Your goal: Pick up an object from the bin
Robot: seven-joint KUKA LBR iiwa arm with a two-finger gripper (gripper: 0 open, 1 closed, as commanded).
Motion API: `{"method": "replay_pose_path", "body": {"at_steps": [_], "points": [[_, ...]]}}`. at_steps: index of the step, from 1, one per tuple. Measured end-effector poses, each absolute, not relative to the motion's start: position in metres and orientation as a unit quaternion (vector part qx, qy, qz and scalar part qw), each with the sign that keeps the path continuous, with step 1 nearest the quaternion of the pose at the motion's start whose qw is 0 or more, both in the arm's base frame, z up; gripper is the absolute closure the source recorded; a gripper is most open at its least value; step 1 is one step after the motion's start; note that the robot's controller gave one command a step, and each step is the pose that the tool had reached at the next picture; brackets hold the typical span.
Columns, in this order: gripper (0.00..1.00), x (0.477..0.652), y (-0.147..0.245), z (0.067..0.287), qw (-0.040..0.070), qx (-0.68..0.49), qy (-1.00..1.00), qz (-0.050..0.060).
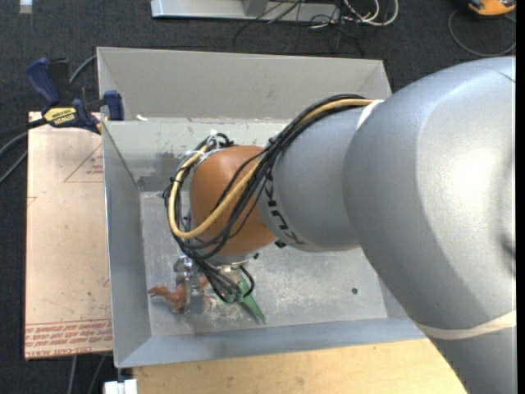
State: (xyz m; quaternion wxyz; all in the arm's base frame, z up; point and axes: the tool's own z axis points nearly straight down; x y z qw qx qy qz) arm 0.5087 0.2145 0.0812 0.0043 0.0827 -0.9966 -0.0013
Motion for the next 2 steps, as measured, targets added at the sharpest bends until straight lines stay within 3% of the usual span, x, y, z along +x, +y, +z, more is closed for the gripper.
{"method": "replay_pose_path", "body": {"at_steps": [2], "points": [[1.00, 0.508, 0.214, 0.113, 0.006, 0.083, -0.997, -0.001]]}}
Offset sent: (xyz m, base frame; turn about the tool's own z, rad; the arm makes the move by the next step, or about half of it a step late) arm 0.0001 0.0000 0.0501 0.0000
